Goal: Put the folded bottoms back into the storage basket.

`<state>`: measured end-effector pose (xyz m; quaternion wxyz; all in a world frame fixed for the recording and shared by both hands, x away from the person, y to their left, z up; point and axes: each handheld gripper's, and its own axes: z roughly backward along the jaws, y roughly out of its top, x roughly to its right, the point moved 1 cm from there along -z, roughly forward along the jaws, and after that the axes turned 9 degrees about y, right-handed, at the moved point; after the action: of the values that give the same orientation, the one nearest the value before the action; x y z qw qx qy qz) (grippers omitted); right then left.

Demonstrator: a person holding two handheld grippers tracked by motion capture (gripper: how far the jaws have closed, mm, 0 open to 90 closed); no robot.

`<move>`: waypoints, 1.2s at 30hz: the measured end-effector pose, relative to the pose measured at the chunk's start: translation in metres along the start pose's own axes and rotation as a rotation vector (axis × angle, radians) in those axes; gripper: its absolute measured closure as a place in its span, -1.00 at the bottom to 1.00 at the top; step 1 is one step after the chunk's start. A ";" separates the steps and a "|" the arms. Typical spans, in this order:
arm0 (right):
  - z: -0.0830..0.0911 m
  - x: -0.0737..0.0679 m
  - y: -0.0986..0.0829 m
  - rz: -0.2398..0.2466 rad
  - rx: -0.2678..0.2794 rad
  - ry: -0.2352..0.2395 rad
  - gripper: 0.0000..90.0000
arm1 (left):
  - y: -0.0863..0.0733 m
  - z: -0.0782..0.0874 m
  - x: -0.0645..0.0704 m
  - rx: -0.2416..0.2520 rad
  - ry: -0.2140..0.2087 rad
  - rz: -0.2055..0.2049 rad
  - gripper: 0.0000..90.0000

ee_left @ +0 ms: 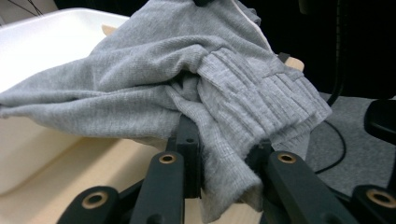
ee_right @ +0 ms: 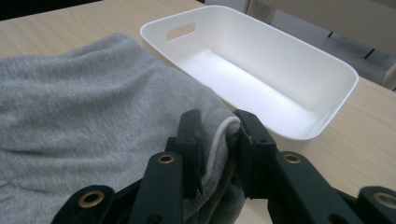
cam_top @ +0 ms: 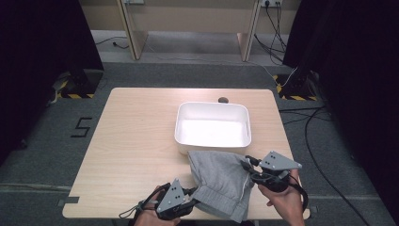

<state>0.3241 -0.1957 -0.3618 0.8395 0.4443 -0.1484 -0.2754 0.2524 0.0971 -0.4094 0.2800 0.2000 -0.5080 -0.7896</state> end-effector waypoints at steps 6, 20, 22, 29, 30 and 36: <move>0.002 0.003 0.017 0.022 0.007 0.010 0.63 | 0.015 0.007 -0.010 0.008 0.009 0.003 0.65; 0.000 0.020 0.061 0.058 0.037 0.030 0.64 | 0.052 0.014 -0.037 0.026 0.047 -0.020 0.65; 0.000 0.023 0.068 0.059 0.034 0.032 0.64 | 0.056 0.013 -0.040 0.028 0.058 -0.026 0.65; -0.006 0.033 0.087 0.077 0.022 0.031 0.64 | 0.065 0.007 -0.054 0.026 0.070 -0.008 0.65; -0.007 0.035 0.089 0.077 0.018 0.030 0.64 | 0.067 0.006 -0.057 0.022 0.073 -0.006 0.65; -0.020 0.049 0.100 0.057 -0.004 0.041 0.64 | 0.073 -0.002 -0.069 0.006 0.085 0.007 0.65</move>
<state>0.4064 -0.1661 -0.2895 0.8506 0.4440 -0.1432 -0.2427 0.3237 0.1157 -0.3412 0.3032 0.2324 -0.4986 -0.7781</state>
